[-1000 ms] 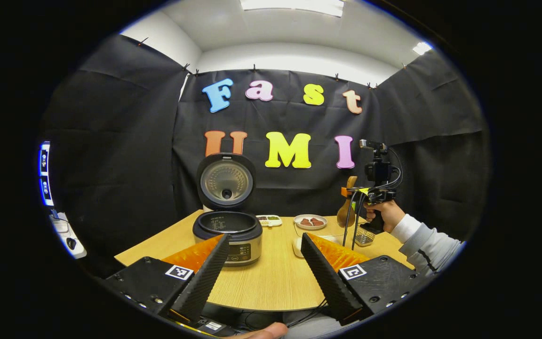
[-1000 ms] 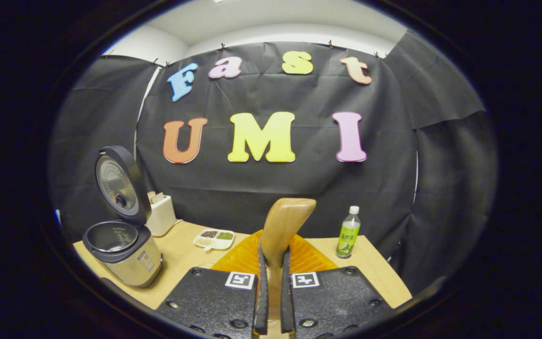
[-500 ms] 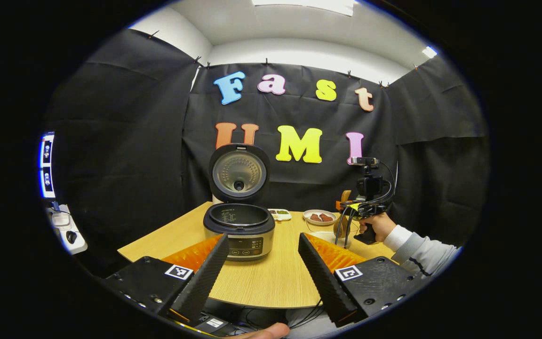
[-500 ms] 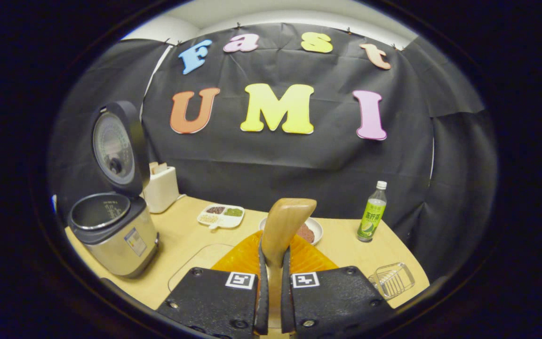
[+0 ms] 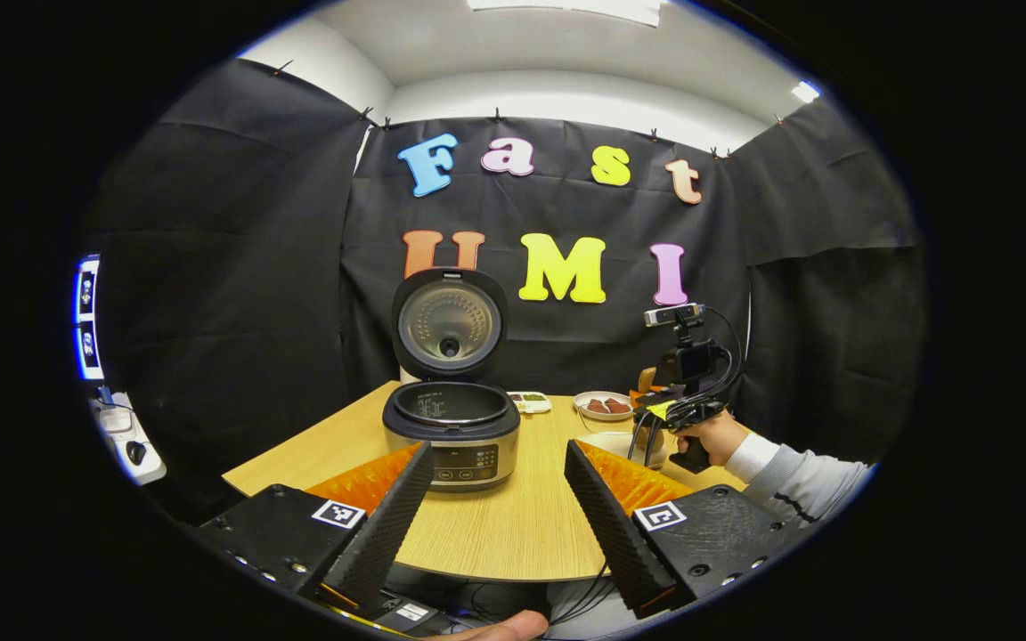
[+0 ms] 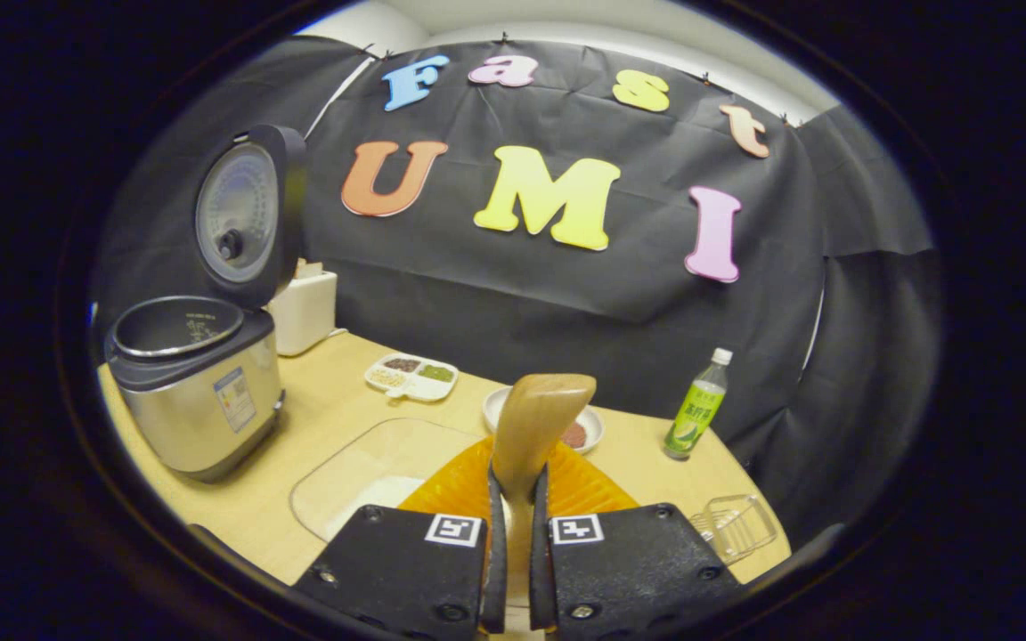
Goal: Close the left gripper, press the button to open the rice cooker; take a wooden spoon from the chopstick holder with the right hand, scoop a spoonful of rice and pour it into the rice cooker, then put the wooden spoon back into the chopstick holder.
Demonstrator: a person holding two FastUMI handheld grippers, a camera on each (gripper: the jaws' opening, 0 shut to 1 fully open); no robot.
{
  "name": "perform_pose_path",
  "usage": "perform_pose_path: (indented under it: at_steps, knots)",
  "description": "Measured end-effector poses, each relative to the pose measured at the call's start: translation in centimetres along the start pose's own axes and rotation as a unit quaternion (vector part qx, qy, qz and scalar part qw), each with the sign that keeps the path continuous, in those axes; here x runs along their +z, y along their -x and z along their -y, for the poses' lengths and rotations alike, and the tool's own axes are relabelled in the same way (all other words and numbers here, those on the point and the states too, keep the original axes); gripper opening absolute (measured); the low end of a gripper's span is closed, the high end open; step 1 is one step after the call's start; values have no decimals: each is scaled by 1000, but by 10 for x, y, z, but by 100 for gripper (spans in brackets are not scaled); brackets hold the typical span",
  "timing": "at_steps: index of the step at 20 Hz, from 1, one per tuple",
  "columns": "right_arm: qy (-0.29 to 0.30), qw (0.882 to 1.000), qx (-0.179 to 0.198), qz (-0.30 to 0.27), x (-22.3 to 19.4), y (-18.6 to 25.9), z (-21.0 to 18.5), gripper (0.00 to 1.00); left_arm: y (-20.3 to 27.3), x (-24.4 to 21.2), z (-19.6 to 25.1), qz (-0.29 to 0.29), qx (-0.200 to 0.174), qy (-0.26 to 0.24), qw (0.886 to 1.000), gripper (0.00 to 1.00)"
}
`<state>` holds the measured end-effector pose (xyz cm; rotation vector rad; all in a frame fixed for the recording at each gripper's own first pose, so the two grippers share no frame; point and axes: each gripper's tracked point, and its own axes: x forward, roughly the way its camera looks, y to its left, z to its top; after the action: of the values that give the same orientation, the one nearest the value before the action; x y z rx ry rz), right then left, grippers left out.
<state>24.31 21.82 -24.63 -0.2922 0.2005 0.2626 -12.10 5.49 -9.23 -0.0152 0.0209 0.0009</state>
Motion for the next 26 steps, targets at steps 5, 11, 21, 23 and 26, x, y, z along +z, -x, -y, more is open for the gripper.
perform_pose_path:
  at_steps: [5, 11, 21, 23, 26]
  knots:
    - [-141, 990, 1, -24, -8, 2, 2, 16, 3, 7, 1, 13, 0, -12, 1000, 95]
    - [-310, 950, 19, -33, -13, 2, 7, 16, 3, 3, -1, 12, 1, -3, 1000, 95]
    - [-547, 831, 93, -47, -12, -3, 26, 15, 2, -2, -4, 1, 2, -9, 1000, 95]
    - [-567, 818, 94, -38, -11, -1, 29, 15, 3, -2, -6, 0, 5, -7, 1000, 94]
    - [-587, 805, 85, -25, -11, 2, 40, 15, 6, 0, -7, 1, 6, -5, 1000, 95]
